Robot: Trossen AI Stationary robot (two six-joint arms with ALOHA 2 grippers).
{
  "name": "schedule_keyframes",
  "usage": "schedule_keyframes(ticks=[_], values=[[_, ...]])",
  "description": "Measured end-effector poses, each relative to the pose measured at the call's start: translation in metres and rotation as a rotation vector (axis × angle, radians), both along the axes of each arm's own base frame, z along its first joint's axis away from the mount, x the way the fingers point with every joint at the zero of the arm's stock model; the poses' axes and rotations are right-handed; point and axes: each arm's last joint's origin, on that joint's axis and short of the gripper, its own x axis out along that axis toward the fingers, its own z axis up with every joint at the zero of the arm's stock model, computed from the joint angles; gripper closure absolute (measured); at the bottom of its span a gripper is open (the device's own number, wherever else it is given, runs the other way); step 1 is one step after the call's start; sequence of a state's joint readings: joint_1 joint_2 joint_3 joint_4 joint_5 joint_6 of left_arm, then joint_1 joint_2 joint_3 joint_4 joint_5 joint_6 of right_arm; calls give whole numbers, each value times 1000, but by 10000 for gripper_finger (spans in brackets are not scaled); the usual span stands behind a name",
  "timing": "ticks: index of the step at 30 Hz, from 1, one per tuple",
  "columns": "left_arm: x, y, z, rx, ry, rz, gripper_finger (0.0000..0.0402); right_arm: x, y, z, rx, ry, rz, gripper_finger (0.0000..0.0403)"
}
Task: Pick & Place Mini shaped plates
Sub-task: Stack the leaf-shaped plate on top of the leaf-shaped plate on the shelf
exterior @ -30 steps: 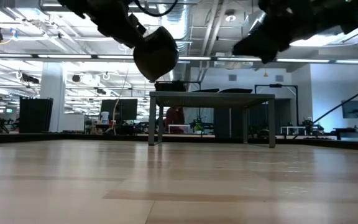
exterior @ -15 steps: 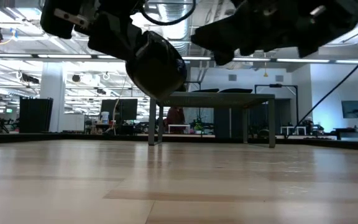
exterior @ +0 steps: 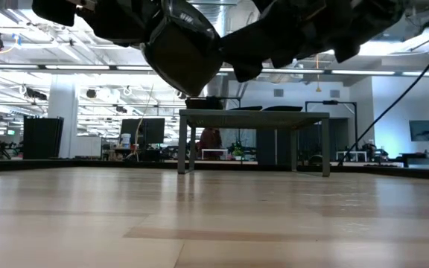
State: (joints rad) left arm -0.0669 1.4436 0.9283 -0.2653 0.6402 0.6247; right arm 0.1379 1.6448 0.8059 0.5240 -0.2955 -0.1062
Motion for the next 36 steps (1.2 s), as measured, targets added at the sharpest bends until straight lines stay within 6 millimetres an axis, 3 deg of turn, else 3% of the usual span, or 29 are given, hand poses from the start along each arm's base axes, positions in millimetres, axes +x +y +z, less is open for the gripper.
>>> schedule_keyframes(ticks=[17,36], values=[[-5,-18,-2,-52,43,-73,394,0,2,0,9,0,26,310],[2,-11,2,3,-49,2,394,-1,5,0,10,-4,38,325]])
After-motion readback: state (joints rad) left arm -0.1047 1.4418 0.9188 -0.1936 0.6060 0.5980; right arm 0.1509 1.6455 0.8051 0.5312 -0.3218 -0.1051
